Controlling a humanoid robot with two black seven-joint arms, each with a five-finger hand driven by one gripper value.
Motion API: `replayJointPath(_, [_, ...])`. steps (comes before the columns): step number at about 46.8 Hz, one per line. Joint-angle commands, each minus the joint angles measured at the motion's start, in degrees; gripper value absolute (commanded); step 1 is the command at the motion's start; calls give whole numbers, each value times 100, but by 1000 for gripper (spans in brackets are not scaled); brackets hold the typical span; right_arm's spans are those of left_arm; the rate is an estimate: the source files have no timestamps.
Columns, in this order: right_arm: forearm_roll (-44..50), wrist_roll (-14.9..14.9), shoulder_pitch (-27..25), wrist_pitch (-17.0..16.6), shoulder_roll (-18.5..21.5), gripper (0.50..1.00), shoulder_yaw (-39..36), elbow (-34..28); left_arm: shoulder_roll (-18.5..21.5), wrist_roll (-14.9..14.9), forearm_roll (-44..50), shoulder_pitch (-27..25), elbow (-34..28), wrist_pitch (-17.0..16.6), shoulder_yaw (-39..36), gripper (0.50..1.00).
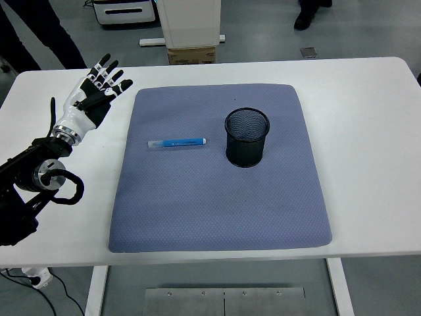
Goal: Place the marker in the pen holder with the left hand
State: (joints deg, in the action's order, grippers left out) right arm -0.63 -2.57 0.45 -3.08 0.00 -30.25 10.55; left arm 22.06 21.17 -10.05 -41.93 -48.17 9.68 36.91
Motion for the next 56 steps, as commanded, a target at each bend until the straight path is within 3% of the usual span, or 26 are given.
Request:
replayJointPath(1, [-8, 2, -1, 1, 0, 1000, 2, 0, 0, 1, -304, -87, 1, -10, -201, 1000])
replayJointPath(17, [-8, 2, -1, 1, 0, 1000, 2, 0, 149, 1, -1395, -588, -34, -133, -1098, 1000])
replayJointPath(27, [1, 2, -1, 1, 0, 1000, 2, 0, 132, 9, -3081, -711, -78, -142, -1361, 1000])
replayJointPath(38, [-8, 2, -1, 1, 0, 1000, 2, 0, 123, 27, -3943, -992, -96, -168, -1695, 1000])
replayJointPath(43, [1, 2, -1, 1, 0, 1000, 2, 0, 123, 27, -4260, -1063, -87, -362, -1880, 1000])
replayJointPath(44, [1, 2, -1, 1, 0, 1000, 2, 0, 106, 27, -4590, -1089, -87, -614, -2063, 1000])
replayJointPath(49, [1, 2, -1, 1, 0, 1000, -7, 0, 62, 18, -4936, -1107, -87, -1020, -2223, 1000])
replayJointPath(56, [1, 2, -1, 1, 0, 1000, 2, 0, 62, 18, -4998, -1221, -87, -1082, -2442, 1000])
